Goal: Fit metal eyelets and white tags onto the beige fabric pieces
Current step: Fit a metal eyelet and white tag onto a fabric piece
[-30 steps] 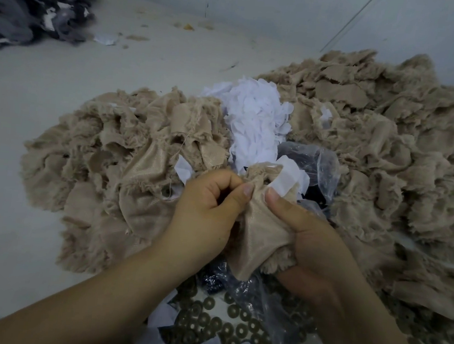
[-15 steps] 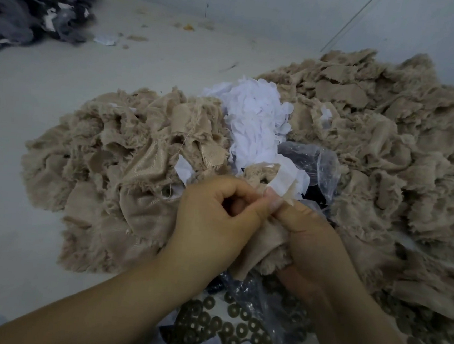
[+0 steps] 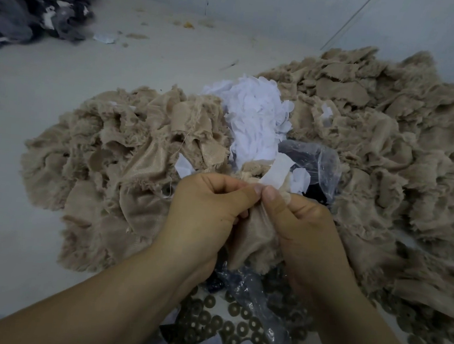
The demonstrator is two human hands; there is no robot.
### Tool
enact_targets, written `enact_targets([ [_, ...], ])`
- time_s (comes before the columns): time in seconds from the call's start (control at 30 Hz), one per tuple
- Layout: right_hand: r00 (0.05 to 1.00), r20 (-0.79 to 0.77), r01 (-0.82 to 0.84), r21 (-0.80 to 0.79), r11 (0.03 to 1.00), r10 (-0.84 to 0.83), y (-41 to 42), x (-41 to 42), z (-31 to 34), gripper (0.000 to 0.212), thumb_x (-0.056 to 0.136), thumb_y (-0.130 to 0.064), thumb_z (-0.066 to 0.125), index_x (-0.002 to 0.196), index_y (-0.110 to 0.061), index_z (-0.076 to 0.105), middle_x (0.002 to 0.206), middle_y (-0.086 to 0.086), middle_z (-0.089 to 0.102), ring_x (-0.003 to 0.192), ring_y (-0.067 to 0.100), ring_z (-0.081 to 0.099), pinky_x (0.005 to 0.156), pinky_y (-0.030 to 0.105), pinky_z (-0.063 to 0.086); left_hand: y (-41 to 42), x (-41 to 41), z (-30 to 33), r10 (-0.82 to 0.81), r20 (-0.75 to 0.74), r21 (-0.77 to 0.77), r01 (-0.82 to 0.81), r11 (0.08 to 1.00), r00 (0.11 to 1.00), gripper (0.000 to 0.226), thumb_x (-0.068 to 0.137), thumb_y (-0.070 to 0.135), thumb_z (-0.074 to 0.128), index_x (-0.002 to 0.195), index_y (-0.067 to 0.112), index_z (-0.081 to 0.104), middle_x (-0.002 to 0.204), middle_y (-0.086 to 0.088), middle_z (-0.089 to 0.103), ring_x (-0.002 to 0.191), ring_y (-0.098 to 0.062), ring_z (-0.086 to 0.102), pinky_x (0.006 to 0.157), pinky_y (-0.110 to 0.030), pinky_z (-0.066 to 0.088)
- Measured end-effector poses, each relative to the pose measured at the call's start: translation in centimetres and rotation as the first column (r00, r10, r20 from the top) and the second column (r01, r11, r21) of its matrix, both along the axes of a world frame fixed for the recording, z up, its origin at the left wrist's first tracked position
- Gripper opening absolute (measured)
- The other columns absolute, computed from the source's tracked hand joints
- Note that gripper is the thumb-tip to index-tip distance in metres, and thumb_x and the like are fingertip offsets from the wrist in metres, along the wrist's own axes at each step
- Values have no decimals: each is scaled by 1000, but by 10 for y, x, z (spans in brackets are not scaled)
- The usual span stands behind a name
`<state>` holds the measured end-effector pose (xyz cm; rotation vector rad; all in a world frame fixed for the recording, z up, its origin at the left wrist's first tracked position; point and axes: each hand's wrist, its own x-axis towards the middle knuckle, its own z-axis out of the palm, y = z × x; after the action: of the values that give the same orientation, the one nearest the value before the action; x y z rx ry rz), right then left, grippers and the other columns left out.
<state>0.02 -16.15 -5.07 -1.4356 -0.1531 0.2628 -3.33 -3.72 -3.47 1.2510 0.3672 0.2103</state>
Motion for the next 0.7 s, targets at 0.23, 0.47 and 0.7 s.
enact_targets([
  [0.23, 930, -306, -140, 209, 968, 201, -7, 8, 7, 30, 72, -17, 73, 93, 4, 72, 79, 19, 71, 63, 24, 69, 53, 29, 56, 11, 2, 0, -116, -6, 112, 116, 987, 993, 22, 87, 4, 68, 65, 5, 69, 54, -5, 56, 52, -11, 49, 49, -18, 43],
  [0.47, 840, -455, -147, 332, 932, 295, -10, 14, 9, 41, 77, -11, 65, 114, 5, 69, 113, 25, 70, 100, 36, 70, 91, 46, 56, 22, 4, 3, -196, -16, 402, 185, 897, 981, 19, 86, 6, 72, 67, 6, 68, 57, -4, 64, 54, -14, 55, 55, -27, 48],
  [0.7, 836, -459, -149, 336, 930, 300, -9, 13, 11, 44, 74, -15, 70, 112, 7, 70, 116, 28, 68, 105, 39, 68, 92, 48, 56, 26, 6, 8, -239, -49, 546, 227, 807, 970, 17, 85, 12, 75, 68, 8, 71, 61, -8, 69, 55, -19, 58, 54, -31, 51],
])
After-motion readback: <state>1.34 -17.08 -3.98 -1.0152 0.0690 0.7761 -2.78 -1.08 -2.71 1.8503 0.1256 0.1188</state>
